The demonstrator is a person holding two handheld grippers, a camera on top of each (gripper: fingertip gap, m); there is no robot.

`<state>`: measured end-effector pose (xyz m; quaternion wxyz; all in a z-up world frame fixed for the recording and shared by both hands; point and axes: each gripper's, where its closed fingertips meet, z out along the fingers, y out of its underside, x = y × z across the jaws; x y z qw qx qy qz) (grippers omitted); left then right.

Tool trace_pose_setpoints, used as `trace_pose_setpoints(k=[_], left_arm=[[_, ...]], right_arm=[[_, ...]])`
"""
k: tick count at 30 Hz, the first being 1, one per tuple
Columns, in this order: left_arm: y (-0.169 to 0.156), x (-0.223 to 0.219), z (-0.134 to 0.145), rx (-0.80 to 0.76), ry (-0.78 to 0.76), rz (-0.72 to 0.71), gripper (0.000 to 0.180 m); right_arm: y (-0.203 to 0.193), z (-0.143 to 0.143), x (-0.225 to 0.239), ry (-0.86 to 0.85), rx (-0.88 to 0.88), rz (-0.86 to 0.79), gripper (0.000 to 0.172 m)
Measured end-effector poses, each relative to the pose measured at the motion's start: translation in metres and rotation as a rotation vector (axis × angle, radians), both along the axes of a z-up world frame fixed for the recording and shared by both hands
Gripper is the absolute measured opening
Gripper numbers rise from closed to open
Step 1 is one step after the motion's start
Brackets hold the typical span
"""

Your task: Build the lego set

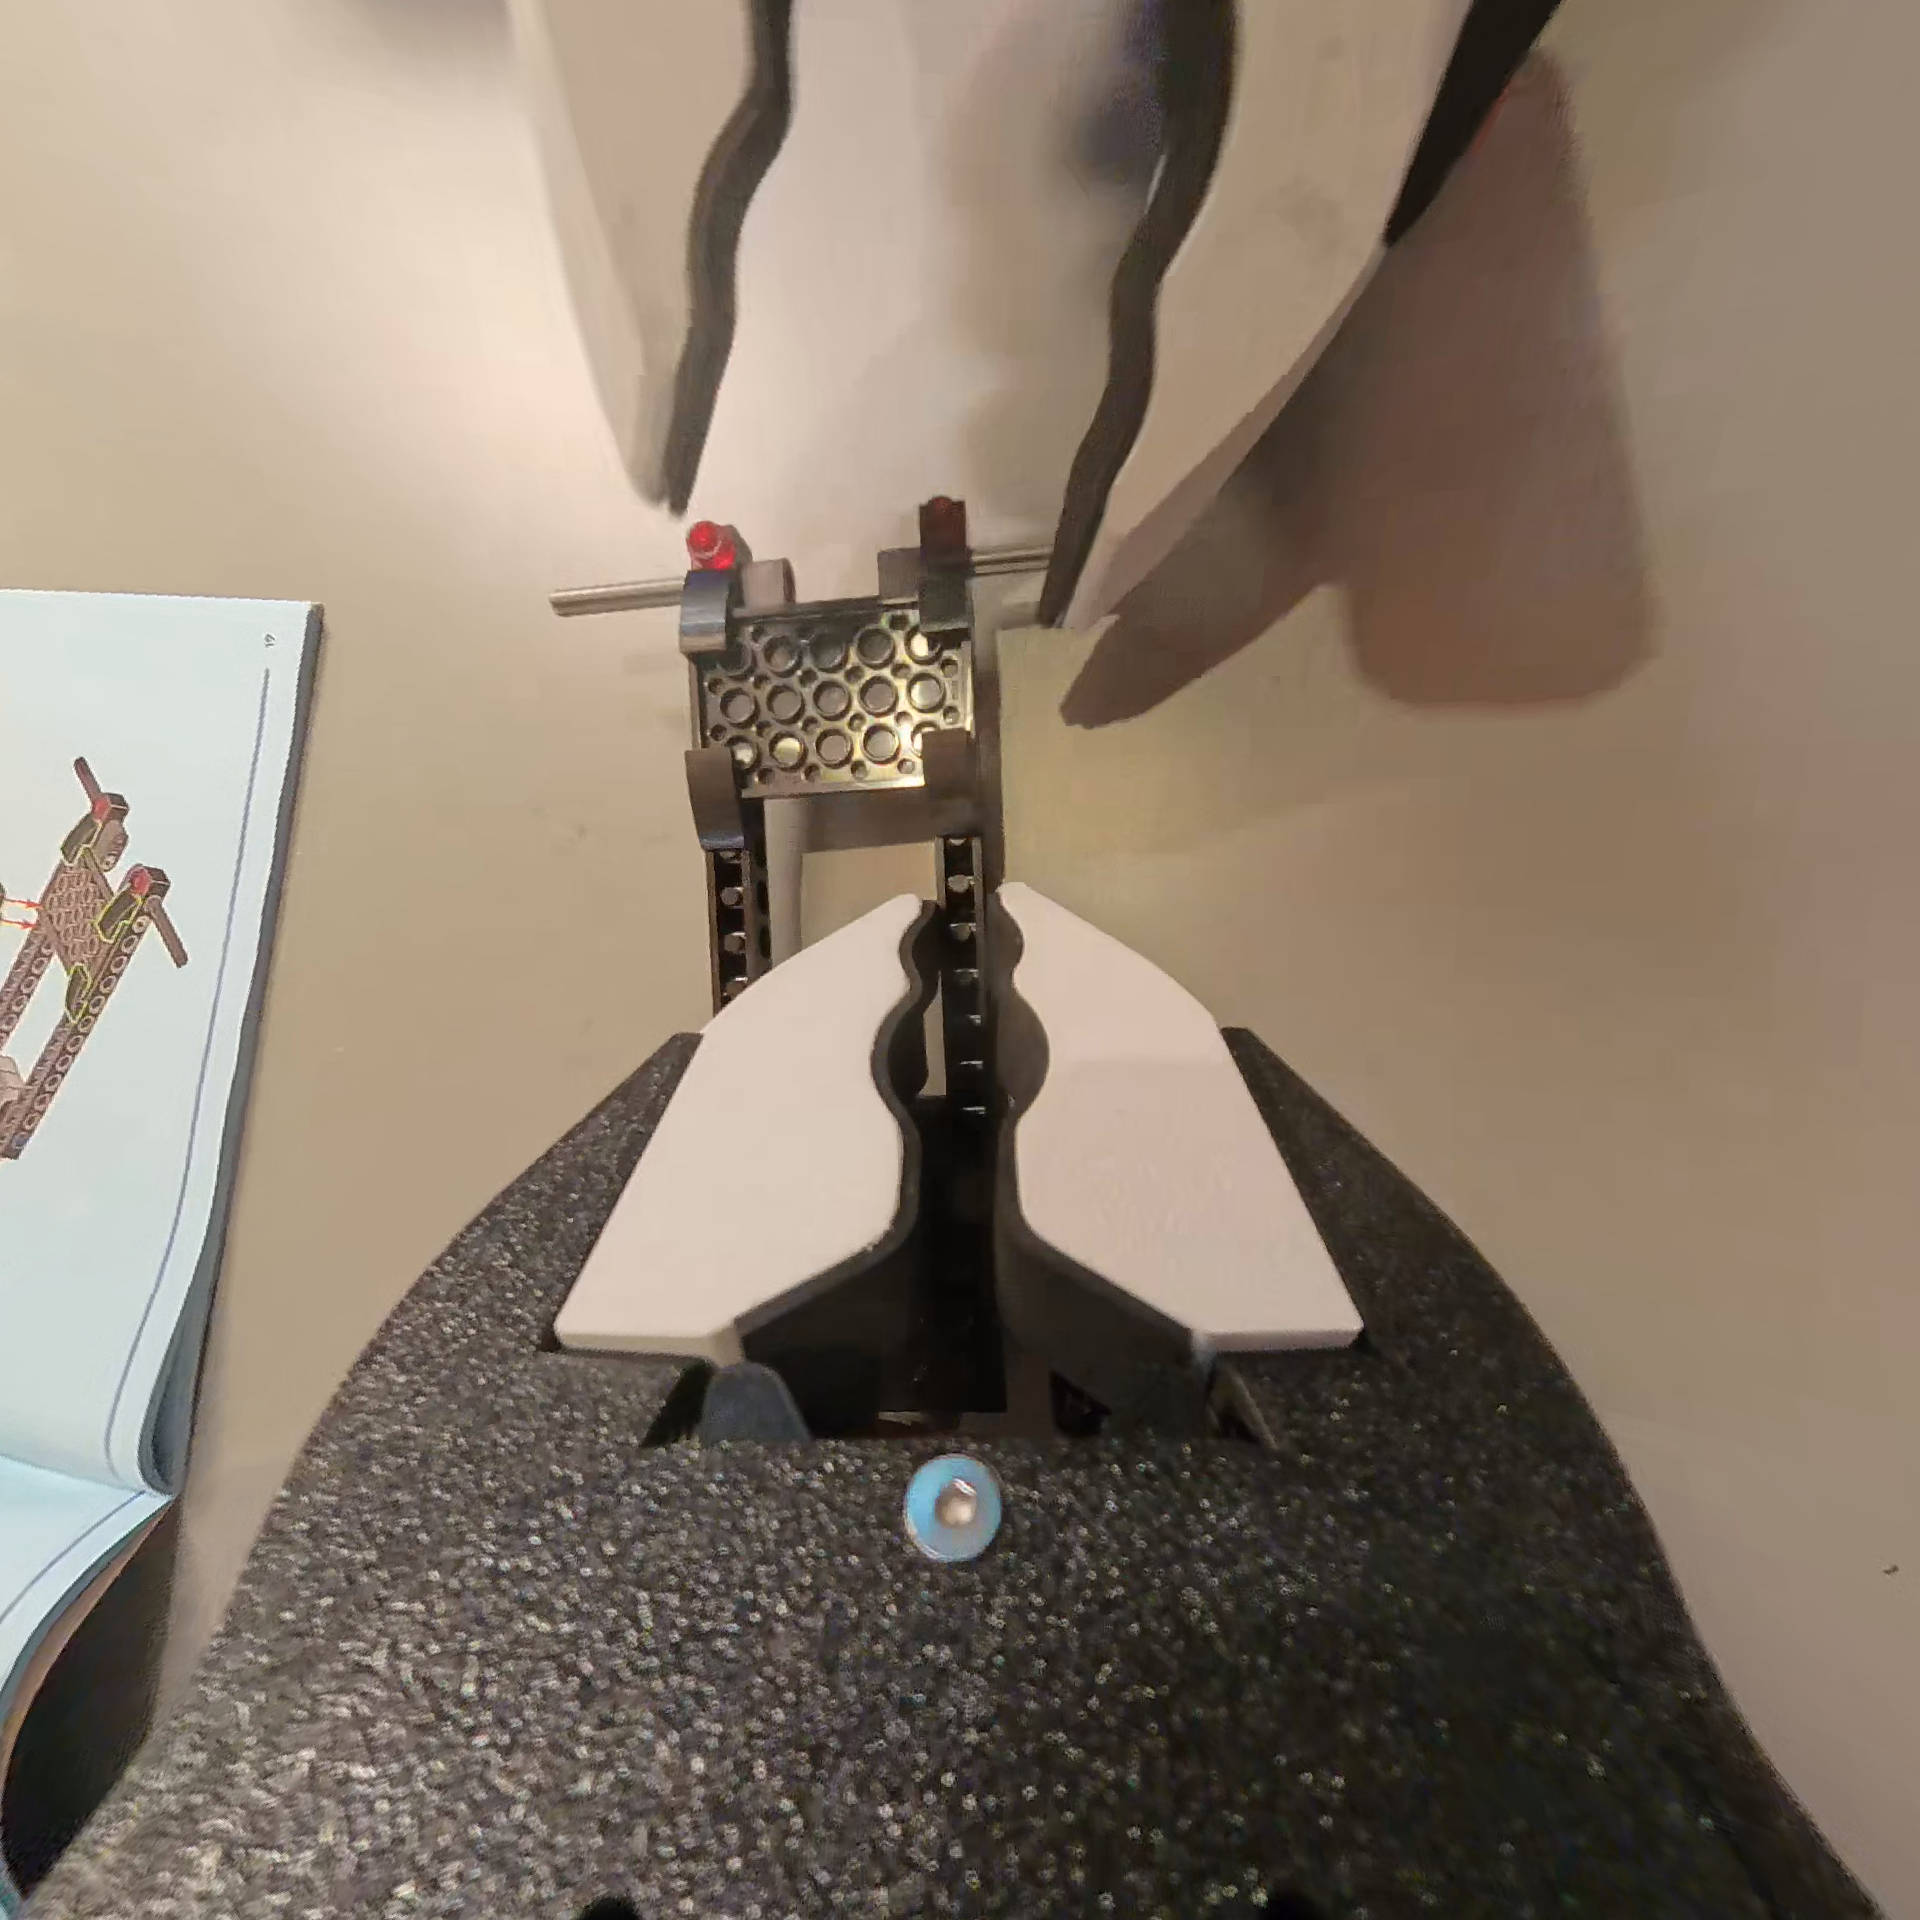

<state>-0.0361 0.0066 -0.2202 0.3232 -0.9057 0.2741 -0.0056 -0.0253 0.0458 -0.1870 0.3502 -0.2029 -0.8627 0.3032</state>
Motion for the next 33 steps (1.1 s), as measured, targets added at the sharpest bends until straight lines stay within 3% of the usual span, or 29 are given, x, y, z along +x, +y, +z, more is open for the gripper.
trace_pose_setpoints(k=[8,13,20,33], left_arm=[[0.007,-0.007,0.007,-0.024,-0.069,0.127,0.008],[0.007,-0.010,0.014,-0.028,-0.096,0.165,0.008],[0.007,-0.009,0.028,-0.016,-0.105,0.161,0.007],[0.001,-0.008,0.033,-0.040,-0.115,0.153,0.007]], right_arm=[[-0.008,0.018,0.004,0.382,0.341,-0.021,0.044],[-0.013,0.005,-0.005,0.403,0.506,-0.066,0.044],[-0.011,0.010,-0.020,0.489,0.650,-0.117,0.042],[-0.014,0.016,-0.028,0.610,0.784,-0.085,0.037]])
